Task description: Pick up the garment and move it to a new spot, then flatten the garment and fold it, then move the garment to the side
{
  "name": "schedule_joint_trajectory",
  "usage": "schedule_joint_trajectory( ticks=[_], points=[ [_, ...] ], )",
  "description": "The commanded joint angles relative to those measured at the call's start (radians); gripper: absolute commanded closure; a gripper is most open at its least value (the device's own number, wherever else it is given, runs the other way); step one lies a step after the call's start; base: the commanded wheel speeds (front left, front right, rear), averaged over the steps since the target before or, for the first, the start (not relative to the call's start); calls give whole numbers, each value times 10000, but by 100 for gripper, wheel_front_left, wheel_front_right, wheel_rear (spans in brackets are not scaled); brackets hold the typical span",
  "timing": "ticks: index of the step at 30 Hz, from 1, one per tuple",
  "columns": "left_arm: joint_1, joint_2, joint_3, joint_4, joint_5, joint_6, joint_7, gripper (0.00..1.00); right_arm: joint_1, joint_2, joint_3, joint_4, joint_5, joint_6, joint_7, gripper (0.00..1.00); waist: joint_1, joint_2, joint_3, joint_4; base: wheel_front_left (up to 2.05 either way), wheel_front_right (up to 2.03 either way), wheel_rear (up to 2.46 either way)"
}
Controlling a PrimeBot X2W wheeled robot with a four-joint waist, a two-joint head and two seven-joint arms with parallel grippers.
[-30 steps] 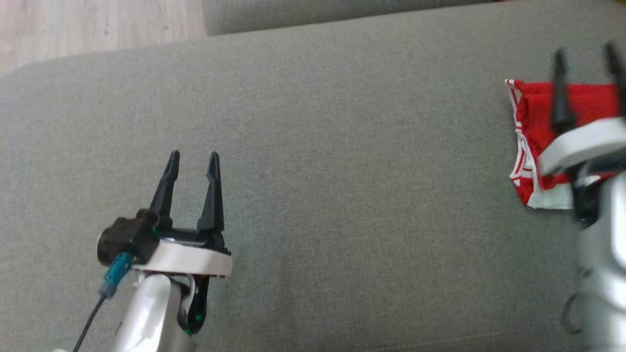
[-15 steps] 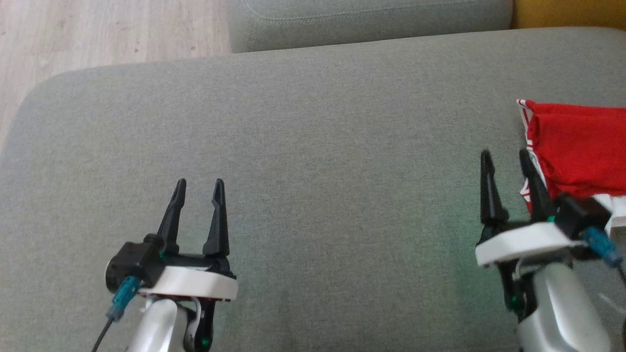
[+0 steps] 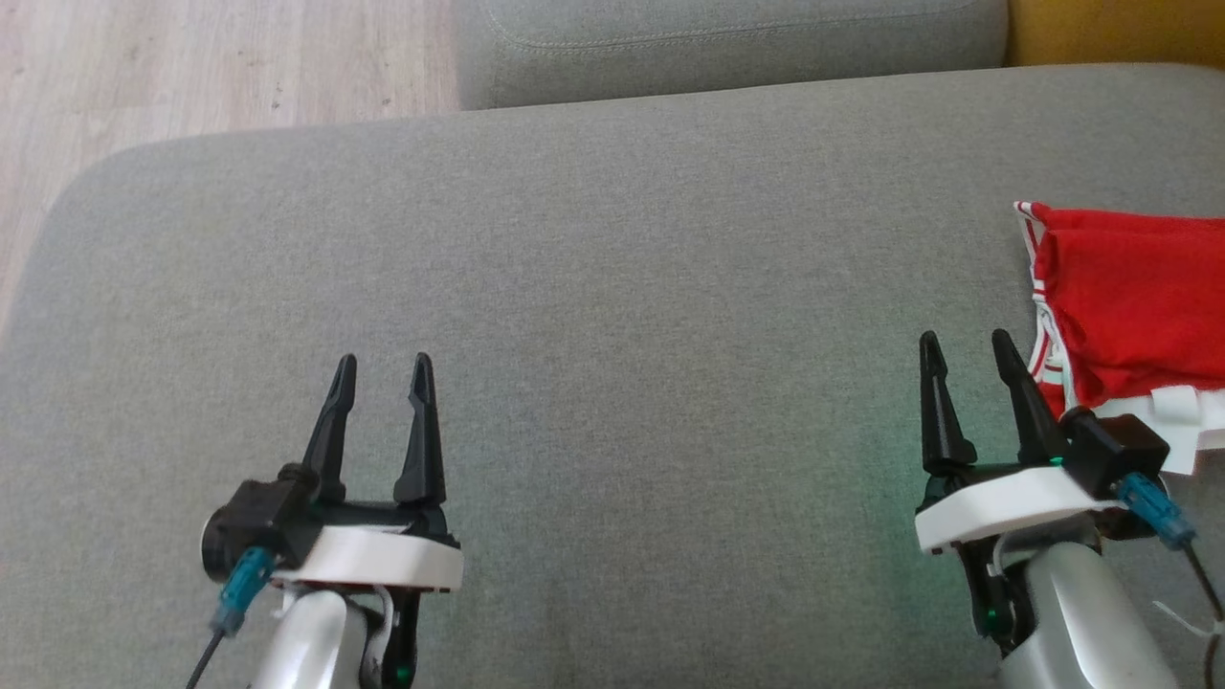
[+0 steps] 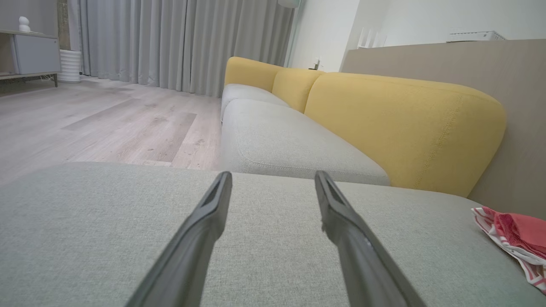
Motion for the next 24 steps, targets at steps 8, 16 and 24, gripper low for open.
schedule_joint_trajectory(
  ticks=[8,16,24],
  points=[
    [-173,68,425,-397,-164,189,-93,0,-278,-13,358,-302,-33,-9,-135,0,0,0,4,-52,0,0,0],
    [-105,68,440,-391,-558,204,-93,0,-219,-13,431,-365,-94,-9,-136,0,0,0,4,-68,0,0,0],
    [-82,68,562,-198,-1047,124,-93,0,-163,-13,500,-375,-129,-9,-137,0,0,0,-37,-82,0,0,0]
  ],
)
